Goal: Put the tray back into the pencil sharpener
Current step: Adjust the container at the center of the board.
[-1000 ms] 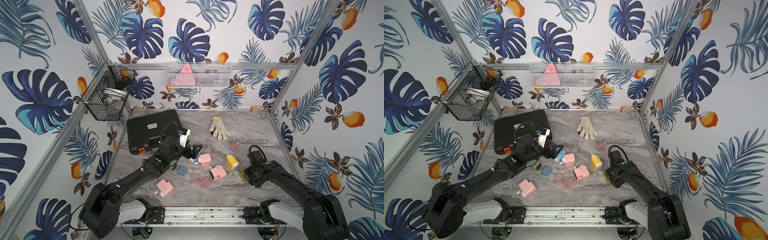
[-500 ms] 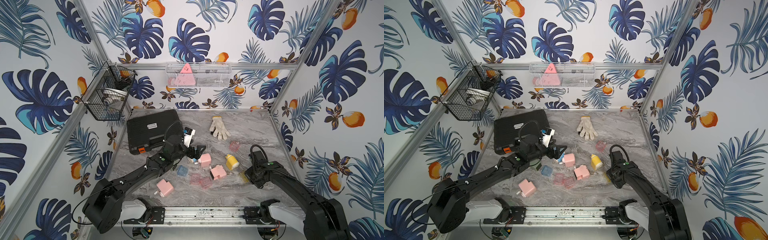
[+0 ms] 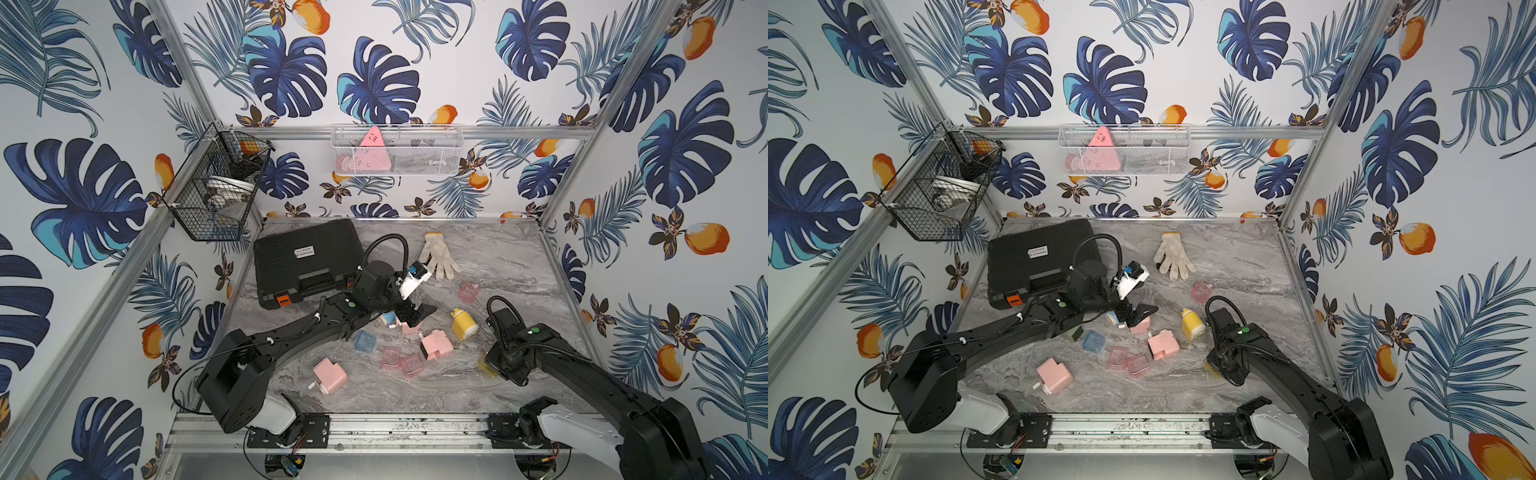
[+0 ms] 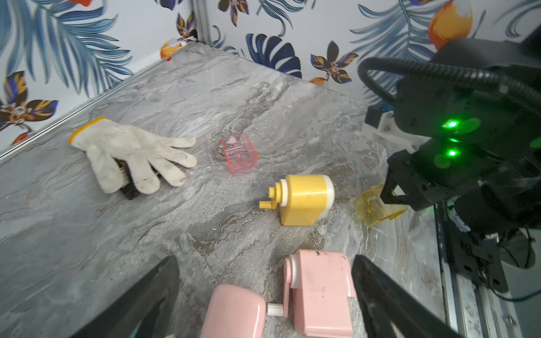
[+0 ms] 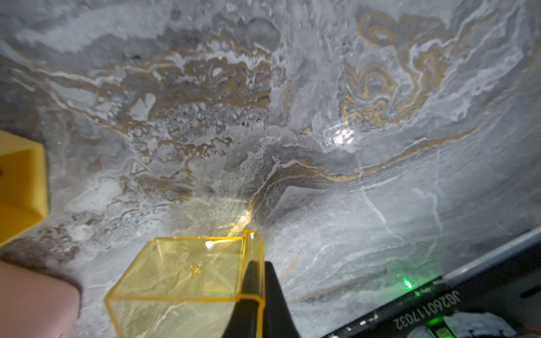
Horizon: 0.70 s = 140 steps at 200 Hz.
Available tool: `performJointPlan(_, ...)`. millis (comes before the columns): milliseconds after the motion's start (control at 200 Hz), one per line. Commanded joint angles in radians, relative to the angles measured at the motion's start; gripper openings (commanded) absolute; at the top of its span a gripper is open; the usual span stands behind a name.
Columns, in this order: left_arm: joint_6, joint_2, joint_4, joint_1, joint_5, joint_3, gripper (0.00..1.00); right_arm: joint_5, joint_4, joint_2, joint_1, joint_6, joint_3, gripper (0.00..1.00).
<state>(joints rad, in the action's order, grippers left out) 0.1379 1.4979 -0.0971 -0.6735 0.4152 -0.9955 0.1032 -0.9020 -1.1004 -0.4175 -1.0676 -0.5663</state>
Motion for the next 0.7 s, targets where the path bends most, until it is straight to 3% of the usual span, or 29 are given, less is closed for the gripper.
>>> performJointPlan(0, 0.146, 0.04, 0.059, -0.009, 0.111, -0.048, 0.93, 0.033, -0.017, -0.03, -0.01, -0.032, -0.001, 0.08)
performJointPlan(336, 0.457, 0.238, 0.412, -0.047, 0.233, -0.317, 0.92, 0.053, -0.026, -0.001, -0.01, -0.033, -0.005, 0.31)
performJointPlan(526, 0.62, 0.367, 0.602, -0.086, 0.247, -0.499, 0.94, 0.159, -0.132, 0.177, -0.01, -0.07, -0.065, 0.53)
performJointPlan(696, 0.713, 0.474, 0.69, -0.124, 0.241, -0.631, 0.96, 0.29, -0.225, 0.348, -0.01, -0.096, -0.142, 0.57)
